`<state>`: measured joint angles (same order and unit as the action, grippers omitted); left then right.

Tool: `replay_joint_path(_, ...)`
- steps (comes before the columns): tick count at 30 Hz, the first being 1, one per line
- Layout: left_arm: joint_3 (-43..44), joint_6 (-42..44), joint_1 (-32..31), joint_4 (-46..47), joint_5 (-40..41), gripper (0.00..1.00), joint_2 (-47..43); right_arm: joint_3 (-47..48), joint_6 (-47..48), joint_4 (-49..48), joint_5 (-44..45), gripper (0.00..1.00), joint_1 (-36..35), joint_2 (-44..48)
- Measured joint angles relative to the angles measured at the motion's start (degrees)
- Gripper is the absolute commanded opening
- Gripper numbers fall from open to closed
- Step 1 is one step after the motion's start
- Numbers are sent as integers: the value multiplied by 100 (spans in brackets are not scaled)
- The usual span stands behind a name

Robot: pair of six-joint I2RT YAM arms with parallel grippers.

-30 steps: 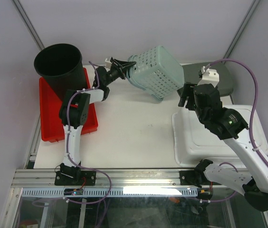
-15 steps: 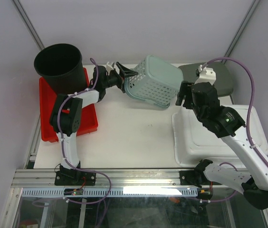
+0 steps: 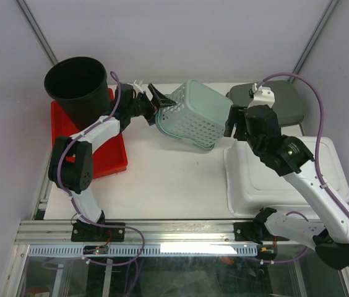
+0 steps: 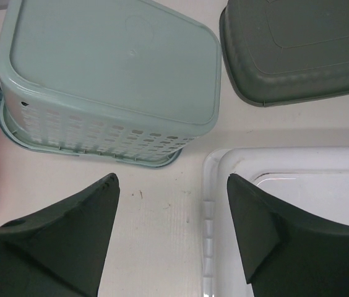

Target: Turn the large container upside down

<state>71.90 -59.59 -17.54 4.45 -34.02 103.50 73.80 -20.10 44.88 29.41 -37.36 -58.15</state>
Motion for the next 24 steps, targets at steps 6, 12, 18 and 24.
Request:
replay_joint_path(6, -15, 341, -2, -404, 140, 99, -323, -57, -22, -76, -175, 75, 0, -81)
replay_joint_path(12, -15, 393, -2, -498, 118, 99, -367, -57, -90, -251, -636, 76, 0, -203)
replay_joint_path(18, -46, 466, -9, -518, 57, 99, -420, 192, -315, -638, -1467, 75, -59, -885)
replay_joint_path(24, -59, 503, -37, -540, 46, 99, -463, 1202, -577, -752, -1283, 77, -293, -2090)
